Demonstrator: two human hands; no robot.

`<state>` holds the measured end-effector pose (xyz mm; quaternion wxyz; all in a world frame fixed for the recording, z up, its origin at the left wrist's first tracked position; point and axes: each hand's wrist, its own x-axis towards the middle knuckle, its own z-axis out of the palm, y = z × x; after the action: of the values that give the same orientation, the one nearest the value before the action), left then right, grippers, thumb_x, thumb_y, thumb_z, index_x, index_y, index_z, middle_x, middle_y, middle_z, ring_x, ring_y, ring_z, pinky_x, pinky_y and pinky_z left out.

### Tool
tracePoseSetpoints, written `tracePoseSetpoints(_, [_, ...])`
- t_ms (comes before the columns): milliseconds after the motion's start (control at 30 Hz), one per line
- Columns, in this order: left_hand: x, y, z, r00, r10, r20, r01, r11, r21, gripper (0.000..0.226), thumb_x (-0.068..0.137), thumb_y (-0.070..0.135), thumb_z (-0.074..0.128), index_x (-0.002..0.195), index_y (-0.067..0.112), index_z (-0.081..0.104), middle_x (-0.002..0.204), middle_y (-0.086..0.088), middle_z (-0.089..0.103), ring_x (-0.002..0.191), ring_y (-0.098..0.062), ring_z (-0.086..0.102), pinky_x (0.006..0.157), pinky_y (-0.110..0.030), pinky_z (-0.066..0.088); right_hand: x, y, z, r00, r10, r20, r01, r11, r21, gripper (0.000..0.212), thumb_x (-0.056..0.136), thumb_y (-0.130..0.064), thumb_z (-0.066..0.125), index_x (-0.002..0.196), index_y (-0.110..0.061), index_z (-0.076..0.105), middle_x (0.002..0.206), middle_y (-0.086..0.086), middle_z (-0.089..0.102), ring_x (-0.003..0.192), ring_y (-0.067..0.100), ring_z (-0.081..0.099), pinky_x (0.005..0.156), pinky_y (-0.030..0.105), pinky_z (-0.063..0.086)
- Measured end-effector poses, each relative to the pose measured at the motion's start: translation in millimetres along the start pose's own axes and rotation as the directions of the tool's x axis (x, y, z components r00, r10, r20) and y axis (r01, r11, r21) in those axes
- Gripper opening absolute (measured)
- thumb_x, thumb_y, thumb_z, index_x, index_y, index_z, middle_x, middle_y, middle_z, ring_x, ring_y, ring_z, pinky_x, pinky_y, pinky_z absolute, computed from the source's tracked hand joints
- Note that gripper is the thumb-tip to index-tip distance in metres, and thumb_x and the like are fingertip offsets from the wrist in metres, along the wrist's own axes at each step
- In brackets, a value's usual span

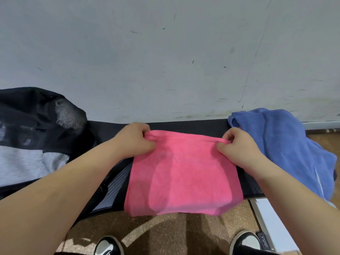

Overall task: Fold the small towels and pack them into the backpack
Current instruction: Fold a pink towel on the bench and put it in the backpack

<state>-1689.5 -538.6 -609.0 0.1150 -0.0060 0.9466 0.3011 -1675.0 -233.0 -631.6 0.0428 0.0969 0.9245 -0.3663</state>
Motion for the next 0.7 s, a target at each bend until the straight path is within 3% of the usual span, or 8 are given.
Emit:
tracePoseSetpoints(67, [-2.3, -1.0, -7.4, 1.000, -0.021, -0.017, 0.018, 0.984, -0.178, 0.014, 0.081, 0.014, 0.079, 0.081, 0.011, 0.065, 0.071, -0.003, 0.064, 0.062, -0.014, 0.057, 0.057, -0.025, 0.046, -1.4, -3.8, -3.8, 1.000, 0.019, -0.008, -0.016, 0.978, 0.206, 0.015, 0.086, -0.011, 0.075, 0.085, -0.008, 0.060, 0.077, 0.002, 0.061, 0.069, 0.017, 0.055, 0.059, 0.028, 0.044])
tracePoseSetpoints(167, [-12.8, -7.8, -21.2, 0.999, -0.045, 0.019, 0.049, 0.902, -0.429, 0.023, 0.082, 0.011, 0.087, 0.098, 0.009, 0.070, 0.090, -0.014, 0.079, 0.078, -0.023, 0.074, 0.073, -0.036, 0.061, -6.1, -10.4, -13.9, 0.998, 0.053, 0.022, -0.057, 0.889, 0.454, 0.022, 0.085, -0.012, 0.082, 0.083, -0.009, 0.061, 0.075, 0.005, 0.063, 0.072, 0.019, 0.057, 0.066, 0.032, 0.046])
tracePoseSetpoints(267, [-30.5, -10.6, -33.2, 0.999, -0.044, -0.002, 0.035, 0.810, -0.586, 0.022, 0.087, 0.009, 0.083, 0.104, 0.003, 0.071, 0.095, -0.014, 0.081, 0.082, -0.022, 0.077, 0.066, -0.024, 0.061, -12.1, -14.6, -26.0, 0.996, 0.043, 0.079, -0.080, 0.826, 0.558, 0.020, 0.086, -0.013, 0.083, 0.084, -0.011, 0.063, 0.078, 0.007, 0.061, 0.077, 0.021, 0.054, 0.071, 0.035, 0.043])
tracePoseSetpoints(400, [-61.2, -8.9, -48.4, 0.999, -0.014, -0.039, -0.013, 0.784, -0.621, 0.016, 0.092, 0.016, 0.077, 0.095, 0.002, 0.070, 0.075, -0.007, 0.073, 0.062, -0.013, 0.063, 0.053, -0.018, 0.051, -28.4, -22.2, -42.7, 0.992, -0.010, 0.123, -0.077, 0.728, 0.682, 0.019, 0.091, -0.009, 0.077, 0.082, -0.016, 0.061, 0.075, 0.006, 0.056, 0.072, 0.018, 0.049, 0.066, 0.032, 0.039])
tracePoseSetpoints(500, [-85.7, -5.9, -60.9, 0.994, -0.004, -0.112, -0.065, 0.796, -0.602, 0.019, 0.093, 0.023, 0.076, 0.093, 0.005, 0.076, 0.075, -0.008, 0.069, 0.066, -0.018, 0.058, 0.054, -0.023, 0.051, -44.8, -26.1, -54.9, 0.991, -0.063, 0.121, -0.055, 0.625, 0.778, 0.017, 0.094, -0.005, 0.070, 0.085, -0.016, 0.062, 0.065, -0.004, 0.060, 0.062, 0.009, 0.052, 0.060, 0.025, 0.041])
tracePoseSetpoints(600, [-110.0, 1.6, -70.0, 0.983, 0.007, -0.185, -0.117, 0.796, -0.593, 0.016, 0.093, 0.024, 0.076, 0.089, 0.009, 0.077, 0.075, -0.011, 0.068, 0.064, -0.020, 0.055, 0.050, -0.022, 0.049, -61.6, -30.1, -64.6, 0.992, -0.100, 0.079, -0.008, 0.568, 0.823, 0.012, 0.096, -0.001, 0.067, 0.093, -0.013, 0.065, 0.069, -0.002, 0.064, 0.063, 0.009, 0.057, 0.059, 0.022, 0.047])
tracePoseSetpoints(700, [-130.5, 14.0, -70.2, 0.972, 0.020, -0.235, -0.162, 0.780, -0.604, 0.025, 0.095, 0.025, 0.073, 0.079, 0.006, 0.071, 0.064, -0.010, 0.059, 0.057, -0.018, 0.050, 0.047, -0.020, 0.045, -75.4, -33.8, -75.0, 0.996, -0.086, 0.004, 0.038, 0.488, 0.872, 0.014, 0.094, 0.002, 0.067, 0.094, -0.012, 0.069, 0.075, 0.004, 0.067, 0.068, 0.014, 0.059, 0.067, 0.028, 0.046])
